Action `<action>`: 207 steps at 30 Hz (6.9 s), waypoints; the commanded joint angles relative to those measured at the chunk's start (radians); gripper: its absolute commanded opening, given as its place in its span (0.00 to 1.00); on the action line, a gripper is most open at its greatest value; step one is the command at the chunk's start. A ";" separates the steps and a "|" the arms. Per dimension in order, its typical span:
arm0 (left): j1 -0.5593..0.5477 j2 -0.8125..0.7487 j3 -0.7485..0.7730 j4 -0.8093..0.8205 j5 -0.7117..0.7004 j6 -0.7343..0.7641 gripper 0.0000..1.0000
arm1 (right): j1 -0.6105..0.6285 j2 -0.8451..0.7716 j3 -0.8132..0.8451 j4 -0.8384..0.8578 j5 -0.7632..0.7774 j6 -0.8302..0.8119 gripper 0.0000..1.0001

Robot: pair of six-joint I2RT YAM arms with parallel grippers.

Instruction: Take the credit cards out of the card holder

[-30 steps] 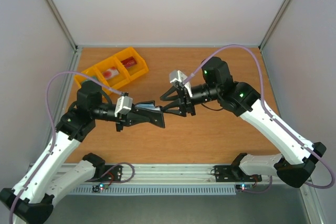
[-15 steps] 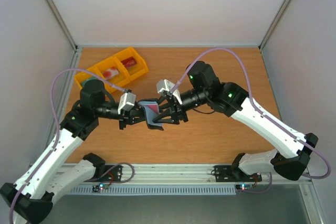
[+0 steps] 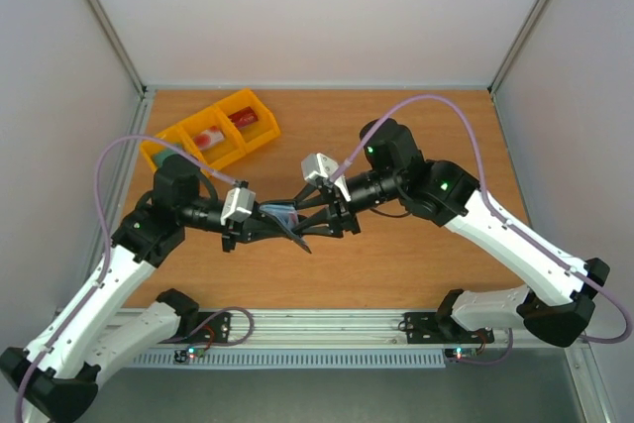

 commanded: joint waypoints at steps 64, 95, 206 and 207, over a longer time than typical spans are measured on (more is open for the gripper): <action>-0.019 -0.102 -0.084 0.076 -0.038 0.399 0.00 | 0.154 -0.138 -0.177 0.176 0.258 -0.117 0.58; -0.019 -0.124 -0.117 0.093 -0.049 0.445 0.00 | 0.153 -0.142 -0.137 0.203 0.346 -0.132 0.61; -0.015 -0.198 -0.191 0.297 -0.952 -0.214 0.68 | -0.267 0.017 0.045 -0.165 0.753 0.512 0.01; -0.014 -0.217 -0.179 0.289 -0.876 -0.188 0.67 | -0.266 0.029 0.051 -0.170 0.814 0.521 0.01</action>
